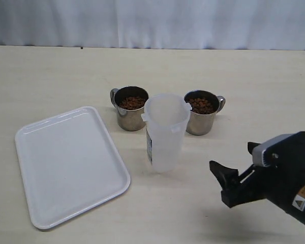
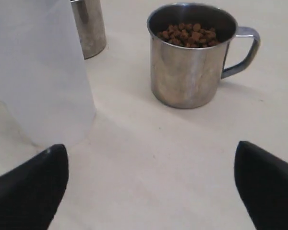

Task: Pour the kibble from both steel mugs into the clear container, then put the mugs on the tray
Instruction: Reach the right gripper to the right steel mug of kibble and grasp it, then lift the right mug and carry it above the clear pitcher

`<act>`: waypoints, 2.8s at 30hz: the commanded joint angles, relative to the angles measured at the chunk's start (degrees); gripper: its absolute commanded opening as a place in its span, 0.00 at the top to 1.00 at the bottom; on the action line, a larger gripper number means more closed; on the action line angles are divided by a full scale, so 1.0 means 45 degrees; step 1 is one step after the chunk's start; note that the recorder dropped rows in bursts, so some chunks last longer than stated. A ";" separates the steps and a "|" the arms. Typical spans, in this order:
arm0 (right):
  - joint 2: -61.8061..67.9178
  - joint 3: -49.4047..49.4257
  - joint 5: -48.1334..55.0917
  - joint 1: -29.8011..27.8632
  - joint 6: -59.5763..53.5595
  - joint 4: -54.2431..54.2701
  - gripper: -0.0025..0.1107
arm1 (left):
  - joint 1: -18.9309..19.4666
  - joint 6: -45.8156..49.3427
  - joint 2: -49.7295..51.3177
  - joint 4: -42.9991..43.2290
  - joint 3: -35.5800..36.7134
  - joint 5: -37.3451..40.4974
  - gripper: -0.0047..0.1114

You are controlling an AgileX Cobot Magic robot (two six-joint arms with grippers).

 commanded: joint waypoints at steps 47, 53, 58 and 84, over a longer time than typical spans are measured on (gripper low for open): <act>0.5919 -0.7242 0.0967 -0.3539 0.1778 -0.5924 0.12 | -0.0091 0.0000 -0.0029 -0.0030 0.0038 -0.0090 0.96; 0.6844 -0.8034 0.0737 -0.3539 0.1544 -0.6078 0.12 | -0.0091 0.0000 -0.0029 -0.0030 0.0038 -0.0090 0.96; 0.7367 -0.8510 0.0230 -0.3539 0.1490 -0.6637 0.12 | -0.0091 0.0000 -0.0029 -0.0030 0.0038 -0.0090 0.96; 0.1646 -0.7200 0.5967 -0.4244 0.3736 -0.5492 0.94 | -0.0091 0.0000 -0.0029 -0.0030 0.0038 -0.0071 0.96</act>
